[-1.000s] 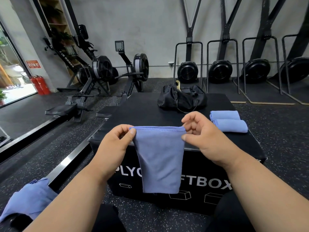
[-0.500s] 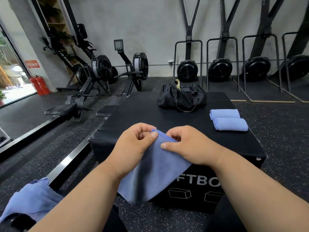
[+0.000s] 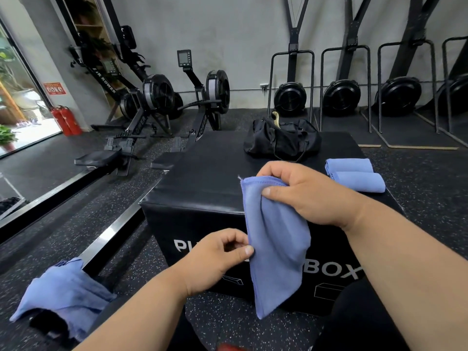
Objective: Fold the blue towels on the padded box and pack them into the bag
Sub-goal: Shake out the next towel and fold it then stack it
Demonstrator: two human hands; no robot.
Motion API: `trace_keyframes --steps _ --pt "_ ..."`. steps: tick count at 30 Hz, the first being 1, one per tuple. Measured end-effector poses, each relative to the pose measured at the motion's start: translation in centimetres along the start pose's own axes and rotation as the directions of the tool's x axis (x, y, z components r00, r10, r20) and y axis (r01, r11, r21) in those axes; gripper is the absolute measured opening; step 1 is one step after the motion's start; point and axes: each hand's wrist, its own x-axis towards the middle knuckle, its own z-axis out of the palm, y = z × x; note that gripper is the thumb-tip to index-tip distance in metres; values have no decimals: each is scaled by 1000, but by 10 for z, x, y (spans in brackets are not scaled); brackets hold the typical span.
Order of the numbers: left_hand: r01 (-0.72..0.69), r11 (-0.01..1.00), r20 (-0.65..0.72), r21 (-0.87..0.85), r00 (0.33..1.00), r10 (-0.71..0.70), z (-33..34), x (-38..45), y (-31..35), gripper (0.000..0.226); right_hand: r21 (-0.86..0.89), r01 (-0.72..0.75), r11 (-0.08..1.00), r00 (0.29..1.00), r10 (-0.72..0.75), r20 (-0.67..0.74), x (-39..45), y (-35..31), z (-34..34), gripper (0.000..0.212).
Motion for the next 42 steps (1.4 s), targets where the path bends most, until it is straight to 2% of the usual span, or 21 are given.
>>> trace_keyframes --steps 5,10,15,19,23,27,32,33,36,40,42 --pt "4 1000 0 -10 1000 -4 6 5 -8 10 124 12 992 1000 -12 5 1 -1 -10 28" --pt "35 997 -22 74 999 -33 6 7 -17 15 94 -4 996 999 7 -39 3 1 -18 32" --pt "47 998 -110 -32 993 -50 -10 7 -23 21 49 -38 998 992 43 -120 4 16 -27 30" --pt "61 995 -60 -79 996 -66 -23 5 -30 6 168 -66 984 976 99 -193 4 27 -29 35" --pt "87 993 -31 -85 995 -90 -29 3 -45 26 263 -46 964 962 114 -248 7 40 -25 48" --pt "84 991 -79 -106 993 -93 -38 4 -55 22 265 -75 961 943 154 -294 5 57 -22 46" --pt "215 975 32 53 976 -217 -43 6 -69 12 271 -114 956 937 194 -289 2 76 -20 39" --pt "255 963 43 89 965 -259 -43 7 -74 17 240 -131 962 939 198 -281 2 80 -18 40" --pt "306 924 -18 228 951 -310 -47 16 -86 25 184 -180 966 936 226 -271 3 91 -15 40" --pt "235 864 -255 445 958 -129 -62 49 -82 24 262 -170 950 921 248 -302 14 100 -21 32" --pt "174 837 -292 518 956 -18 -76 73 -70 23 278 -150 949 912 241 -331 26 98 -30 30"
